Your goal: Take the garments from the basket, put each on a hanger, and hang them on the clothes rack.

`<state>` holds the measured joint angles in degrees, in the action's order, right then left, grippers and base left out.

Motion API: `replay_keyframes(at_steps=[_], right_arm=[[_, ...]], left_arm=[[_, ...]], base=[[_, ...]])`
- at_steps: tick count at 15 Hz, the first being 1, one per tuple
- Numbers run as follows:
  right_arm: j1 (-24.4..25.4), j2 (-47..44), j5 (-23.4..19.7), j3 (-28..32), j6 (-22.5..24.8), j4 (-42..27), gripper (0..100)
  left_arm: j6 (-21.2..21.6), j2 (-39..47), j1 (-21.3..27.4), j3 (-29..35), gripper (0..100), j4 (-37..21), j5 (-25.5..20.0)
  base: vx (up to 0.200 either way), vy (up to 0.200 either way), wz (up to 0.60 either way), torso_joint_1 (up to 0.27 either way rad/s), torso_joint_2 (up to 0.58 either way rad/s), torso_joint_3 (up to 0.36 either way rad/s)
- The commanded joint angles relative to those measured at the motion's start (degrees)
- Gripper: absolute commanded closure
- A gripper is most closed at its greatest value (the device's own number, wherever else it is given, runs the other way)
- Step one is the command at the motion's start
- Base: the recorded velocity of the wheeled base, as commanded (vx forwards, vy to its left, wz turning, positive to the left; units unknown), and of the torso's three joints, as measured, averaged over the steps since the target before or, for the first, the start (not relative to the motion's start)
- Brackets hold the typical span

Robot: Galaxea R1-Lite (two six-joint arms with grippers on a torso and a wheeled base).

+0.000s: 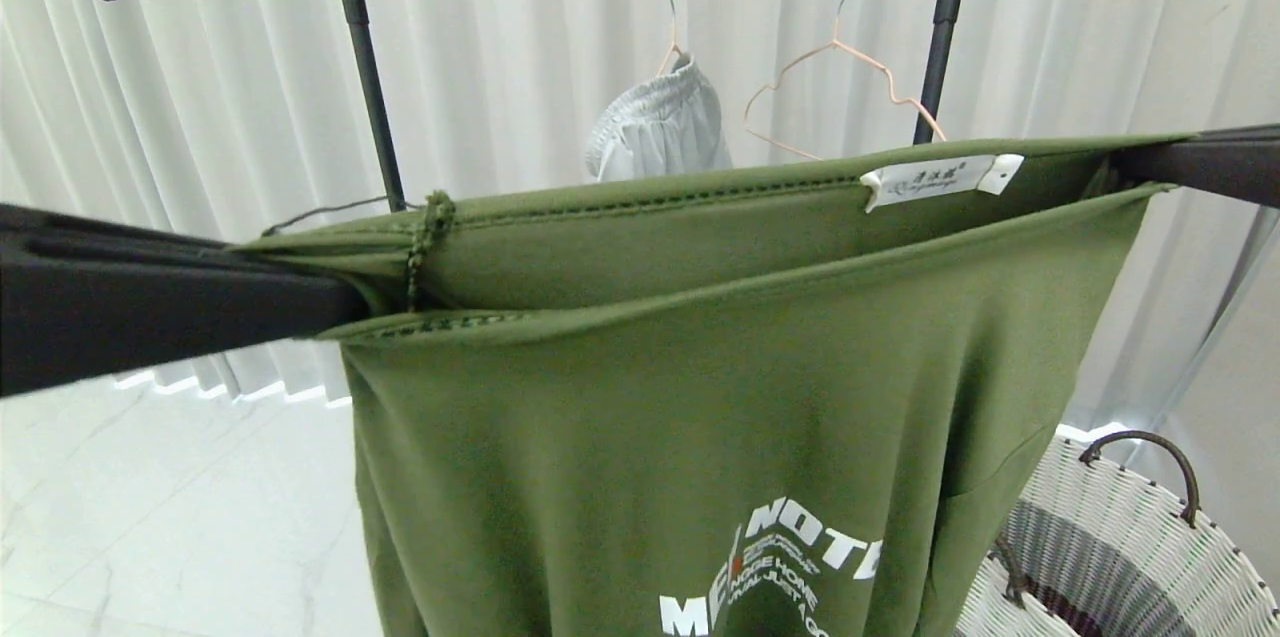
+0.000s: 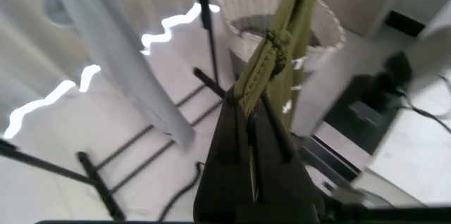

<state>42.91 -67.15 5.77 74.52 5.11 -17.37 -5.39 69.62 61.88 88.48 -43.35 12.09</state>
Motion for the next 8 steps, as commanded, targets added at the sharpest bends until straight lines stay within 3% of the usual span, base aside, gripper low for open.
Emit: replay_keyframes(at_steps=[1, 7, 8], right_arm=[[-0.99, 0.17, -0.05, 0.71, -0.01, -0.47, 100], [-0.81, 1.14, -0.49, 0.54, -0.36, -2.23, 100], [-0.72, 1.32, -0.49, 0.19, -0.45, -2.32, 0]], left_arm=[[0.64, 2.71, -2.82, 1.78, 100, 0.11, -0.05], [0.64, 3.94, -2.90, 0.99, 100, 0.11, 0.12], [0.64, 3.94, -2.99, 1.08, 100, 0.11, 0.12]], base=[[0.000, 0.000, 0.00, 0.000, 0.00, 0.000], [0.000, 0.000, 0.00, 0.000, 0.00, 0.000], [0.000, 0.000, 0.00, 0.000, 0.00, 0.000]])
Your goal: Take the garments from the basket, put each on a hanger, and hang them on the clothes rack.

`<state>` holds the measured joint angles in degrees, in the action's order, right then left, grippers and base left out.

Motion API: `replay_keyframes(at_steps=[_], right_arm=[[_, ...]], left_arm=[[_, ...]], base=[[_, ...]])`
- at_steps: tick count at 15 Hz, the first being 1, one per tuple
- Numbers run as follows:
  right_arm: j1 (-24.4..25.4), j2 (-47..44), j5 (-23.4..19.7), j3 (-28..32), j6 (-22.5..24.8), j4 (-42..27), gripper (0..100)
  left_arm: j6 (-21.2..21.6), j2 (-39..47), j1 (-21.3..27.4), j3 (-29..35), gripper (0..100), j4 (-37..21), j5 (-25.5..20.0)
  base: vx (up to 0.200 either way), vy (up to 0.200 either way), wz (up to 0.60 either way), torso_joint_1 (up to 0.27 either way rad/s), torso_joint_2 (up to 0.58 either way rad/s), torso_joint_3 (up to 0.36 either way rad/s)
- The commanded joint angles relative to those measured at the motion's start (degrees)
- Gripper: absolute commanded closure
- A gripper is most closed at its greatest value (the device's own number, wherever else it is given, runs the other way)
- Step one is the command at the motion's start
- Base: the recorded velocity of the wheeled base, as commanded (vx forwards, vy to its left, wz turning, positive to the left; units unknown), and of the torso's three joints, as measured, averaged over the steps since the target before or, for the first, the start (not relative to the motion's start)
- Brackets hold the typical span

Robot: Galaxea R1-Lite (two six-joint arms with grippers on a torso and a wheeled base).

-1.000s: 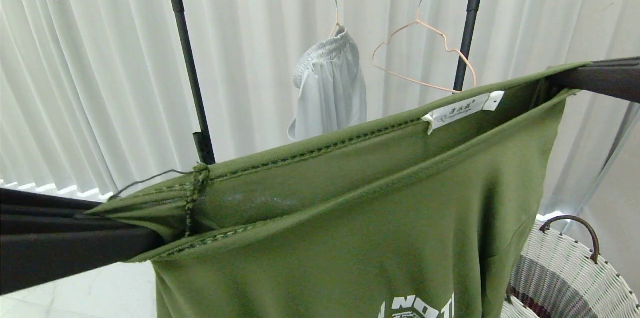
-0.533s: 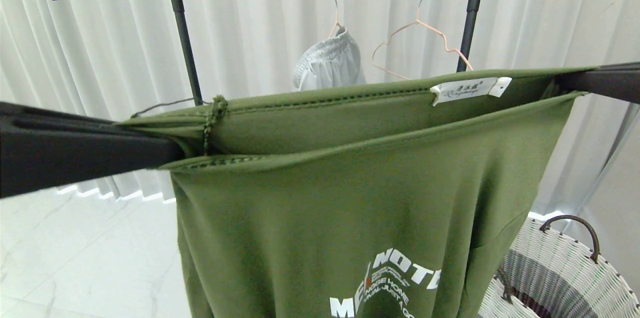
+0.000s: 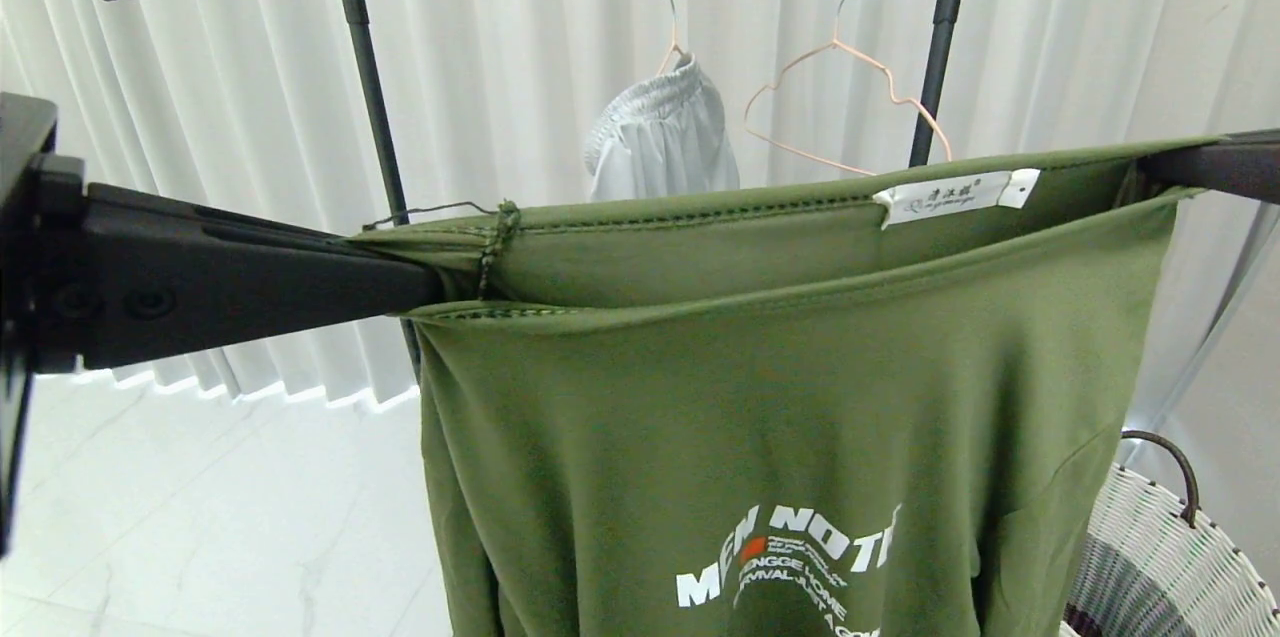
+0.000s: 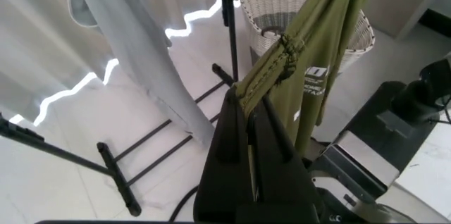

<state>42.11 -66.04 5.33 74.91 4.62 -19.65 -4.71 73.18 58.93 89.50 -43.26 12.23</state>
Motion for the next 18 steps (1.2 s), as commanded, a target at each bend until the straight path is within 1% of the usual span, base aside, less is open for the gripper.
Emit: replay_keyframes(at_steps=[1, 2, 3, 5, 6, 7, 8, 10, 11, 12, 13, 14, 15, 16, 18], right_arm=[[0.08, 0.38, -0.05, -0.47, 0.04, -0.74, 0], [0.08, 0.91, -0.05, -1.08, 0.21, -1.62, 0], [0.70, 1.96, -0.14, -2.14, 0.39, -1.79, 0], [3.16, 4.51, -1.11, -4.86, 0.39, -1.79, 0], [3.86, 5.57, -2.78, -5.83, 0.39, -1.79, 0], [4.21, 6.71, -5.68, -6.71, 0.39, -1.79, 0], [4.30, 7.24, -8.40, -7.06, 0.39, -1.71, 0], [4.21, 7.59, -10.78, -7.24, 0.39, -1.53, 0], [3.77, 7.24, -10.42, -7.32, 0.39, -1.88, 0], [1.40, 6.62, -8.84, -7.41, 0.39, -3.11, 0], [-2.20, 5.48, -5.15, -7.32, 0.39, -6.72, 0], [-4.49, 4.69, -1.20, -7.24, 0.39, -10.58, 0], [-6.25, 4.16, 3.81, -7.50, 0.39, -14.27, 0], [-7.13, 3.99, 6.54, -9.17, 0.30, -14.98, 0], [-7.21, 4.95, 10.76, -14.88, 1.27, -13.13, 0]], left_arm=[[-0.04, 0.38, -0.22, 0.15, 100, 0.02, 0.08], [-0.04, 0.56, -1.27, -0.03, 100, 0.37, 0.17], [-0.04, 1.35, -3.65, -0.21, 100, 0.73, 0.43], [-0.04, 2.23, -7.78, -0.21, 100, 1.69, 2.19], [-0.04, 2.58, -9.53, -0.21, 100, 1.78, 3.07], [-0.22, 3.02, -11.03, -0.29, 100, 1.78, 3.77], [-0.22, 3.02, -11.47, -0.38, 100, 1.78, 3.94], [-0.22, 2.76, -11.47, -1.00, 100, 1.78, 3.94], [-0.13, 2.41, -11.47, -1.44, 100, 1.78, 4.03], [0.22, 1.88, -11.47, -2.05, 100, 1.69, 4.12], [1.37, 0.82, -11.47, -3.02, 100, 1.69, 5.09], [2.86, -0.14, -11.47, -4.34, 100, 1.69, 5.70], [4.27, -1.20, -11.47, -5.83, 100, 1.69, 5.79], [4.44, -1.73, -11.47, -6.80, 100, 1.69, 5.79], [4.35, -1.99, -11.47, -7.68, 100, 1.78, 5.79]], base=[[0.000, 0.000, 0.00, 0.000, 0.00, 0.000], [0.000, 0.000, 0.00, 0.000, 0.00, 0.000], [0.000, 0.000, 0.00, 0.000, 0.00, 0.000], [0.000, 0.000, 0.00, 0.000, 0.00, 0.000], [0.000, 0.000, 0.00, 0.000, 0.00, 0.000], [0.000, 0.000, 0.00, 0.000, 0.00, 0.000], [0.000, 0.000, 0.00, 0.000, 0.00, 0.000], [0.000, 0.000, 0.00, 0.000, 0.00, 0.000], [0.000, 0.000, 0.00, 0.000, 0.00, 0.000], [0.000, 0.000, 0.00, 0.000, 0.00, 0.000], [0.000, 0.000, 0.00, 0.000, 0.00, 0.000], [0.000, 0.000, 0.00, 0.000, 0.00, 0.000], [0.000, 0.000, 0.00, 0.000, 0.00, 0.000], [0.000, 0.000, 0.00, 0.000, 0.00, 0.000], [0.000, 0.000, 0.00, 0.000, 0.00, 0.000]])
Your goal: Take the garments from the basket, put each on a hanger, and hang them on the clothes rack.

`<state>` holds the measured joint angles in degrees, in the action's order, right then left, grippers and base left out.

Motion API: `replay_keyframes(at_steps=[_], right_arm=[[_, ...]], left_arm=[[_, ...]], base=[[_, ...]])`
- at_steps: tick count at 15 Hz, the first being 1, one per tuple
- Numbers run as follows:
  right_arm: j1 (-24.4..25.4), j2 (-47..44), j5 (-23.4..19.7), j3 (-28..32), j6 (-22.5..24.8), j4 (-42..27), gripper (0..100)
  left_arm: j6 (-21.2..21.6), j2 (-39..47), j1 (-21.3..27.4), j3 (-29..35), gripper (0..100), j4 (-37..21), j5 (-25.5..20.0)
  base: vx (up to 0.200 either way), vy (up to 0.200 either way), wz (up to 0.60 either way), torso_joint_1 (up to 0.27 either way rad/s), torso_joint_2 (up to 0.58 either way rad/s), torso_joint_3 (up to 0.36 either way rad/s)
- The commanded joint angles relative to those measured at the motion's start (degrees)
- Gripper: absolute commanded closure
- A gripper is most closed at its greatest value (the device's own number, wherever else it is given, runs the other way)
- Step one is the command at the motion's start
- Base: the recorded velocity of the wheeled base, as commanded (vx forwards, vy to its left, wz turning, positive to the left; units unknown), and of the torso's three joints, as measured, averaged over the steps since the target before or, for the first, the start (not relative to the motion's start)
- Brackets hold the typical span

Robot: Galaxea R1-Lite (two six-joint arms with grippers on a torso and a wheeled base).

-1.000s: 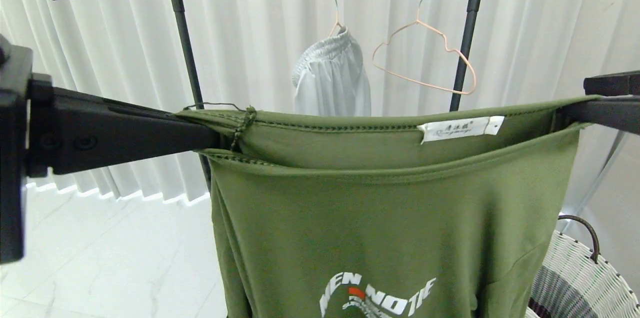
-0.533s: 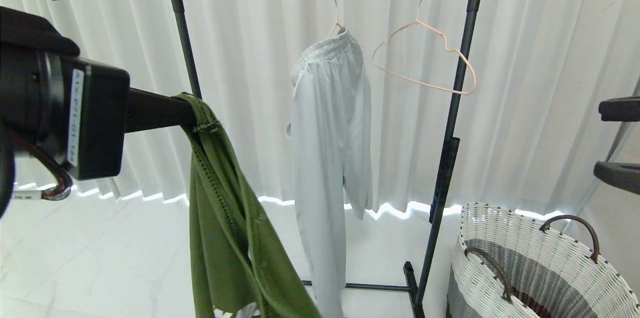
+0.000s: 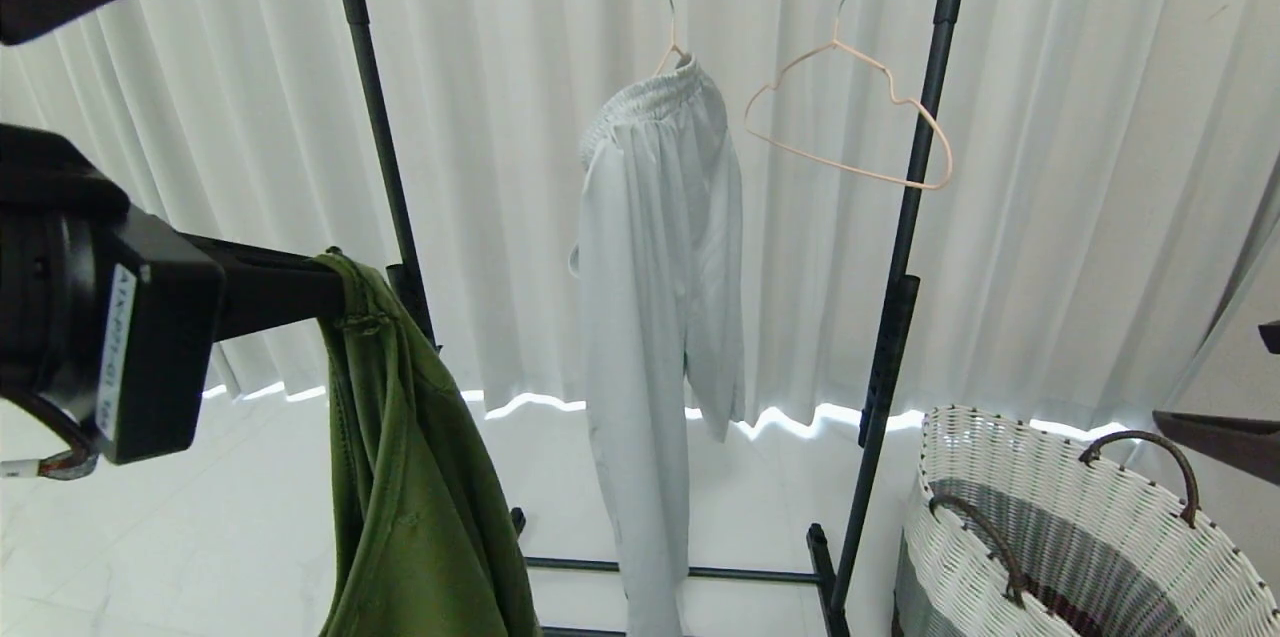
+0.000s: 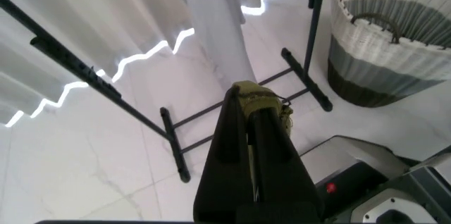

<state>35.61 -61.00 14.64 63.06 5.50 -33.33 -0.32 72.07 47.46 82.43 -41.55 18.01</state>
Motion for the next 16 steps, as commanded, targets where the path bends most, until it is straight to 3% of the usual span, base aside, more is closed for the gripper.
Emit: replay_keyframes(at_steps=[1, 3, 8, 9, 10, 12, 16], right_arm=[[-0.89, 0.27, 3.64, -6.37, 1.88, 2.92, 0], [-2.21, 1.32, 7.07, -14.02, 6.10, 12.24, 0], [-7.66, 0.01, 7.42, -28.78, 8.21, 37.20, 0], [-7.84, 0.01, 7.33, -30.19, 8.48, 39.13, 0], [-8.27, 0.18, 7.33, -34.06, 10.76, 43.96, 0], [-8.54, 1.06, 7.33, -38.54, 14.01, 47.92, 0], [-8.54, 1.41, 6.10, -40.56, 13.05, 50.47, 0]], left_arm=[[-0.03, -0.88, 0.00, -0.61, 100, 0.06, 0.01], [-0.21, -1.23, 0.00, -0.78, 100, 0.06, 0.01], [-0.12, -3.96, -0.08, -3.86, 100, 0.06, 0.01], [-0.12, -4.13, -0.08, -4.12, 100, 0.06, 0.01], [-0.12, -4.22, -0.35, -4.56, 100, 0.06, 0.10], [-0.03, -4.22, -0.52, -4.47, 100, 0.06, 0.19], [-0.03, -4.39, -2.02, -5.79, 100, 0.06, 0.19]], base=[[0.000, 0.000, 0.00, 0.000, 0.00, 0.000], [0.000, 0.000, 0.00, 0.000, 0.00, 0.000], [0.000, 0.000, 0.00, 0.000, 0.00, 0.000], [0.000, 0.000, 0.00, 0.000, 0.00, 0.000], [0.000, 0.000, 0.00, 0.000, 0.00, 0.000], [0.000, 0.000, 0.00, 0.000, 0.00, 0.000], [0.000, 0.000, 0.00, 0.000, 0.00, 0.000]])
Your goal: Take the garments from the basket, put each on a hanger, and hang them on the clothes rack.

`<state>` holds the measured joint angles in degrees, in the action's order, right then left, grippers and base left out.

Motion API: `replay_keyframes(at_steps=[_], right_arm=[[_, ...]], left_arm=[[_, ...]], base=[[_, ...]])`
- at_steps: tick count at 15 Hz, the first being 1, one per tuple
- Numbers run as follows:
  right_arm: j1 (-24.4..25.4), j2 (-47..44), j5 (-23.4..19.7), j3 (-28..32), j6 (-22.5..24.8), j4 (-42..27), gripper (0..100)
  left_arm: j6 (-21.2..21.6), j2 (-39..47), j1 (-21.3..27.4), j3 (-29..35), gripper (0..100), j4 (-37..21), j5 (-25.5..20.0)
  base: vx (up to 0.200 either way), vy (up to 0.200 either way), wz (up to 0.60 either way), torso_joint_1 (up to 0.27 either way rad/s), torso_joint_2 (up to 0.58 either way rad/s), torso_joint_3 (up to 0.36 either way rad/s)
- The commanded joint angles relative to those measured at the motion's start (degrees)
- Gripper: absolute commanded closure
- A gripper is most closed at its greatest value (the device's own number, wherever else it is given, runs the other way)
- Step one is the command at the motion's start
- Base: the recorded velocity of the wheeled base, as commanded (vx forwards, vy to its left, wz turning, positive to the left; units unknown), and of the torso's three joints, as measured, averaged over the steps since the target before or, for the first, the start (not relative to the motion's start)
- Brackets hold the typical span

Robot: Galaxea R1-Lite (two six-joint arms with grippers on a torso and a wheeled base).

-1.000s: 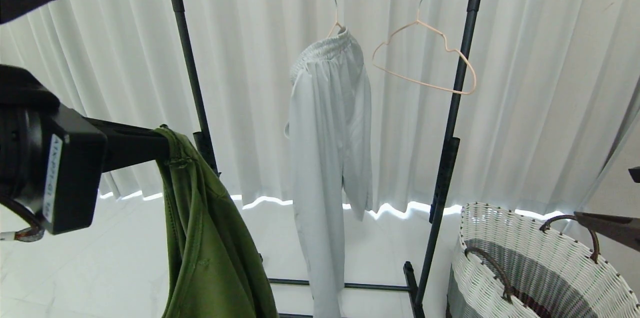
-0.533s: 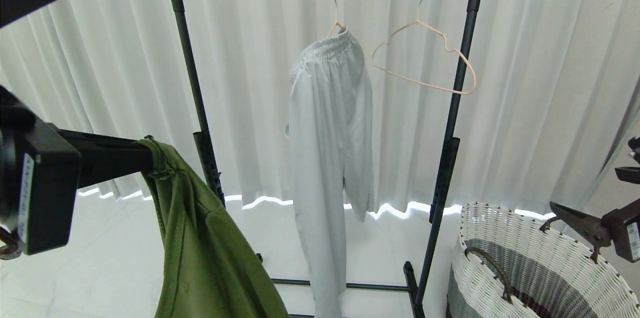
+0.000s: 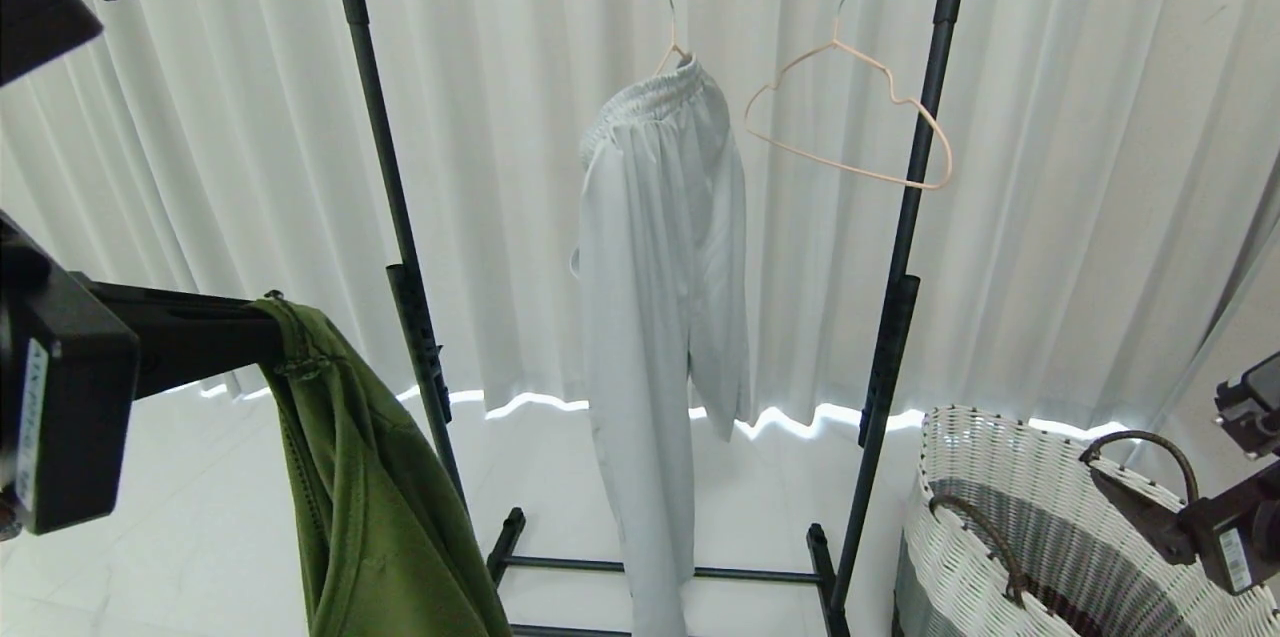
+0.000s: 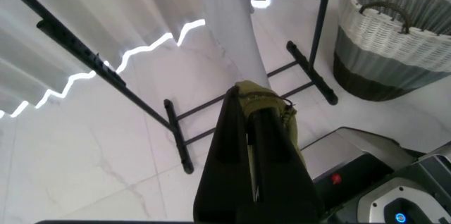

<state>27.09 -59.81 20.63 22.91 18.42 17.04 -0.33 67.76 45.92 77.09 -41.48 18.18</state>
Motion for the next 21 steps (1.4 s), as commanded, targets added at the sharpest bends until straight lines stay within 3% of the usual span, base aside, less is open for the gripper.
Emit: replay_keyframes(at_steps=[1, 7, 11, 15, 21], right_arm=[[-0.02, 0.22, -1.29, -0.23, -1.37, 0.10, 0], [-0.11, 0.13, -1.64, -0.23, -6.99, 0.01, 0], [-0.11, 0.13, -1.64, -0.23, -7.17, 0.01, 0], [-0.11, 0.13, -1.73, -0.32, -7.17, 0.01, 0], [-0.11, 0.04, -1.64, -0.41, -7.17, 0.01, 0]], left_arm=[[0.07, -0.61, -1.36, -1.07, 100, 0.00, 0.11], [0.15, -1.40, -1.45, -2.21, 100, 0.00, 0.11], [0.33, -2.80, -1.45, -3.70, 100, 0.00, 0.11], [4.81, -3.95, -4.09, -4.32, 100, 0.09, 0.11], [4.99, -3.95, -4.61, -5.20, 100, 0.09, 0.02]], base=[[0.000, 0.000, 0.00, 0.000, 0.00, 0.000], [0.000, 0.000, 0.00, 0.116, -0.34, -0.251], [0.000, 0.000, 0.00, 0.179, -0.47, -0.288], [0.000, 0.000, 0.00, 0.193, -0.47, -0.276], [0.000, 0.000, 0.00, 0.217, -0.49, -0.286]])
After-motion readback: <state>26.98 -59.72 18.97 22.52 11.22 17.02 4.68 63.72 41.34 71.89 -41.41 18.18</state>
